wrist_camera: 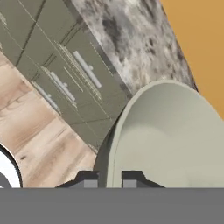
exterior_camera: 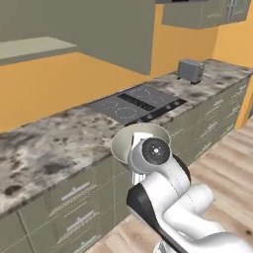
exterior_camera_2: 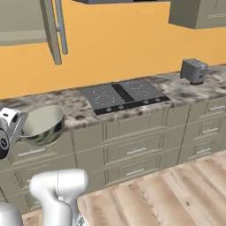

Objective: Move the bowls from the cabinet to the plates on the dining table.

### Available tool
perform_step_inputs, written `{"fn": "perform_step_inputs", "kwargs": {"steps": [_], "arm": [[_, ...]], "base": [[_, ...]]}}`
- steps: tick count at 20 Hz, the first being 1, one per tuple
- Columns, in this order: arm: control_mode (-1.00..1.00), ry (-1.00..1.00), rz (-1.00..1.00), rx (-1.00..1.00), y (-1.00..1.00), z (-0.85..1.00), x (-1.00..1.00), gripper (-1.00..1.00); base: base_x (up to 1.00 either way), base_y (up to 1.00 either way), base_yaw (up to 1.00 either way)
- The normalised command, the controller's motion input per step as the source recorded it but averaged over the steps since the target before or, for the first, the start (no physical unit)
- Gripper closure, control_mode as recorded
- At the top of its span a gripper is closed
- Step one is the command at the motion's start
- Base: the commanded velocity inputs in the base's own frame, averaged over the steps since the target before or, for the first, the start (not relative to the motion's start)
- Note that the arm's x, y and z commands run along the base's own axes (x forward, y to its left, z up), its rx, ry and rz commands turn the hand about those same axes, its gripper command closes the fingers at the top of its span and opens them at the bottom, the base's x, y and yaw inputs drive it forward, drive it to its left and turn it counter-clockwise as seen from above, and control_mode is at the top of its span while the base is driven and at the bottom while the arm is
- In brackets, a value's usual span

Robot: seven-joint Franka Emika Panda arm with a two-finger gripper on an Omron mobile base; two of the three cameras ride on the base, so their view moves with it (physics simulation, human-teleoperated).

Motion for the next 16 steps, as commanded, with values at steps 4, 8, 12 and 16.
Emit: {"fn": "perform_step_inputs", "kwargs": {"steps": [4, 8, 12, 16], "arm": [[1.00, 0.00, 0.00, 0.00, 0.00, 0.00, 0.00, 1.00], [1.00, 0.00, 0.00, 0.00, 0.00, 0.00, 0.00, 1.00], [1.00, 0.00, 0.00, 0.00, 0.00, 0.00, 0.00, 1.00], [1.00, 0.00, 0.00, 0.00, 0.00, 0.00, 0.00, 1.00]], "base": [[-0.35, 0.00, -0.79], [-0.51, 0.00, -0.77], [-0.71, 0.08, -0.75], [-0.79, 0.16, -0.73]]}}
